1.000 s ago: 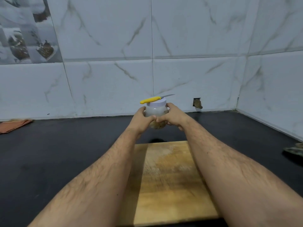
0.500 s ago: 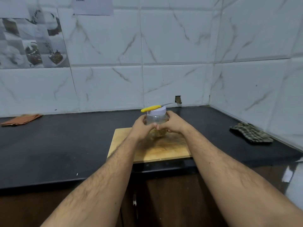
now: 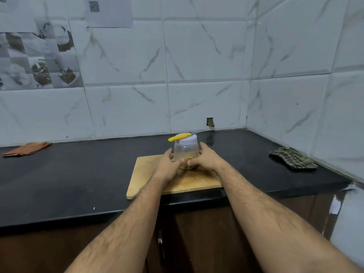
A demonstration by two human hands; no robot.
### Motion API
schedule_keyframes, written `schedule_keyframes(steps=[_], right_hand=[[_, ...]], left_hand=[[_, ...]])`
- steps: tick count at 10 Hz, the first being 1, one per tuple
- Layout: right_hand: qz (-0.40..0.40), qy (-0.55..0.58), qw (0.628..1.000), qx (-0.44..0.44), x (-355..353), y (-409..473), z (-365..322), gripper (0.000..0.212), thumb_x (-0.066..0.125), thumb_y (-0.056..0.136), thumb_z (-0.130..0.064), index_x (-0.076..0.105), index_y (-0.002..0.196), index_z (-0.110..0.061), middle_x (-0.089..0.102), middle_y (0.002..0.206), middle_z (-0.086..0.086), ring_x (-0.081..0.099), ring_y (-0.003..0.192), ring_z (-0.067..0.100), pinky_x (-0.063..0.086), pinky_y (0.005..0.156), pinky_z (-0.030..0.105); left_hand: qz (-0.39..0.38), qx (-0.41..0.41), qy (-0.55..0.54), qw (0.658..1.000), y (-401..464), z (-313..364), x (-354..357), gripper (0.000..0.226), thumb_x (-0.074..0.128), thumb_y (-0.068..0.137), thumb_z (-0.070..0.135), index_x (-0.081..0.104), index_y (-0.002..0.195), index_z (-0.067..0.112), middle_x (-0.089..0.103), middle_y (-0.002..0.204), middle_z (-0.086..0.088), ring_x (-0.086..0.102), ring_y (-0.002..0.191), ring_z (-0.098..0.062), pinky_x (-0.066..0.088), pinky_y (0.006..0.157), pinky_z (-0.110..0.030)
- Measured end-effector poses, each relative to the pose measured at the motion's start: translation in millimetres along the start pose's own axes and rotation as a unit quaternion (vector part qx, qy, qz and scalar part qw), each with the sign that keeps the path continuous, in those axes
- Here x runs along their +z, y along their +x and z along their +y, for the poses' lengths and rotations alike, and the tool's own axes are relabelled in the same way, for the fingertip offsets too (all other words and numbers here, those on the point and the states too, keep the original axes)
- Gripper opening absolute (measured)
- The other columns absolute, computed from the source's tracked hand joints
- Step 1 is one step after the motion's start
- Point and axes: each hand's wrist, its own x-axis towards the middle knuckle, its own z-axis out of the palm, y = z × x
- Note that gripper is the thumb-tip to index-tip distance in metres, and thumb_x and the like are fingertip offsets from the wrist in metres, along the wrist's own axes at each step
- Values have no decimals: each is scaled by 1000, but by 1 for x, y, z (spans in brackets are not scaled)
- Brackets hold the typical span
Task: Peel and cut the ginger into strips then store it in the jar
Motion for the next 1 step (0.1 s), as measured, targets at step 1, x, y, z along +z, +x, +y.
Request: schedule_keyframes(steps=[1], right_hand=[[7,-45,999,17,-2,-6,1,113,83,76,-14,7,159,-13,40,155,9,44,137,26,35,112,38]], left_hand=[[17,-7,18,1000,-8,2,-9,76,64,96,27,22,157,12,38,156,-11,41,140,-23,36,114,-37]])
